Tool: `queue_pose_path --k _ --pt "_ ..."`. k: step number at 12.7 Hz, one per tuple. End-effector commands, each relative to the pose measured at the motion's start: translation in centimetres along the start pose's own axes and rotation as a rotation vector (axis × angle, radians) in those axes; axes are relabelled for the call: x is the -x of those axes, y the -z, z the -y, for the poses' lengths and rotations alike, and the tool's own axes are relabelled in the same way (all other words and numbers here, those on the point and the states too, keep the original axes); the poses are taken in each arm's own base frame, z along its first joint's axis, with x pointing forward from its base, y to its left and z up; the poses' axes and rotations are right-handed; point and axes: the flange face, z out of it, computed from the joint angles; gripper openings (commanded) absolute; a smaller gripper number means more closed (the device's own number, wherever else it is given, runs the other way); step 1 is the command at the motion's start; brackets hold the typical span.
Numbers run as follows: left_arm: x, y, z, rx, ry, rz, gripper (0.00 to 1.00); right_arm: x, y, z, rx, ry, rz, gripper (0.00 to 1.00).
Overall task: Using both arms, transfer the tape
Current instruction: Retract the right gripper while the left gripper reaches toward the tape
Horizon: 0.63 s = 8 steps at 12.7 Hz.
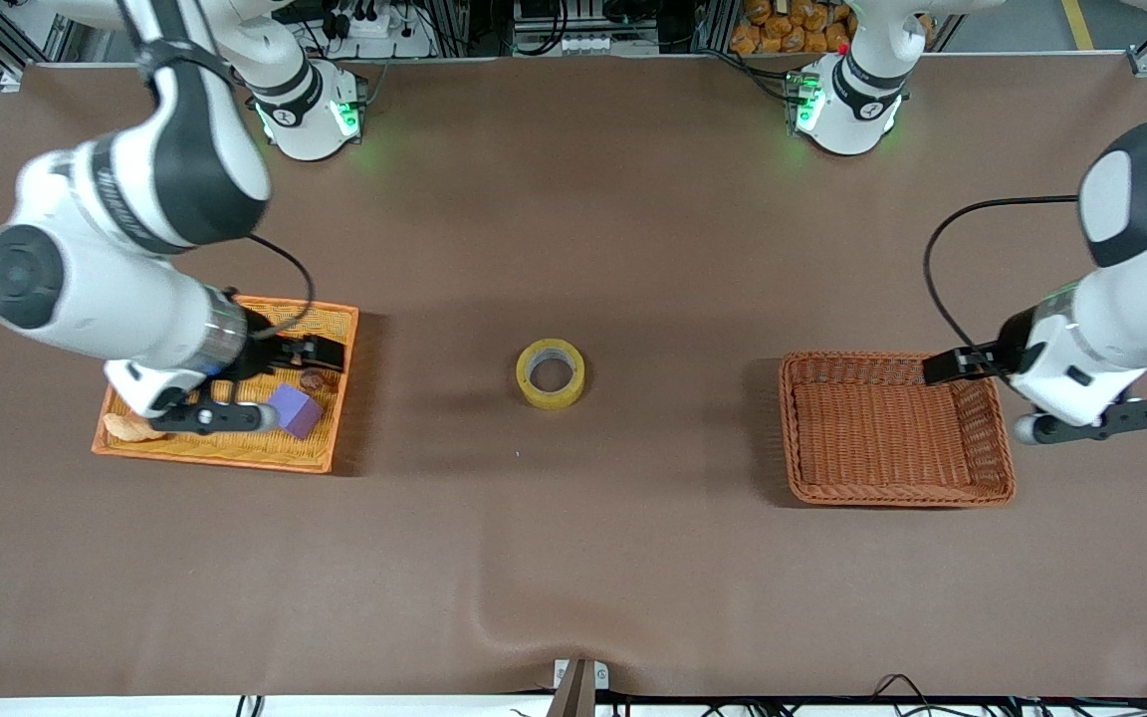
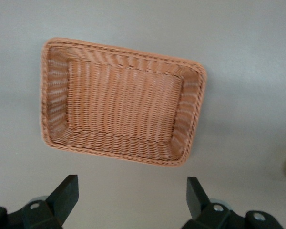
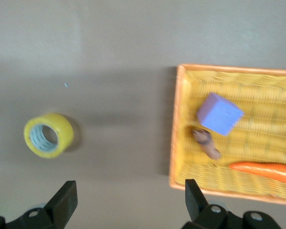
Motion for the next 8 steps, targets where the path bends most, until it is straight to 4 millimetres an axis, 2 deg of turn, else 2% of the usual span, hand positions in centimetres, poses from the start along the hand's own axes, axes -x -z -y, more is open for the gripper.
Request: queue_pose_path --k 1,3,5,6,7,8 --pt "1.9 -2.3 -7.3 0.006 -0.072 0.069 1.00 1.4 3.7 -2.8 -0.002 0.086 -0.026 1.00" --pt "5.3 -5.1 -14.5 -0.012 -0.120 0.164 1.00 2.4 7.5 -6.8 0.066 0.055 -0.105 1.00" --pt "8.5 -10.1 -21.8 -0.063 -0.043 0.232 1.00 3.8 10.2 -9.7 0.053 0.022 -0.139 1.00" --pt "10.3 -12.7 -24.8 -0.108 0.004 0.255 1.00 4.5 11.4 -10.1 0.050 0.021 -0.160 1.00" --pt "11.2 -14.3 -27.1 -0.122 0.034 0.247 1.00 5.2 12.4 -10.8 0.045 0.013 -0.176 1.00" --pt "11.4 -14.4 -28.4 -0.106 0.072 0.216 1.00 6.1 12.9 -12.1 0.040 -0.003 -0.180 1.00"
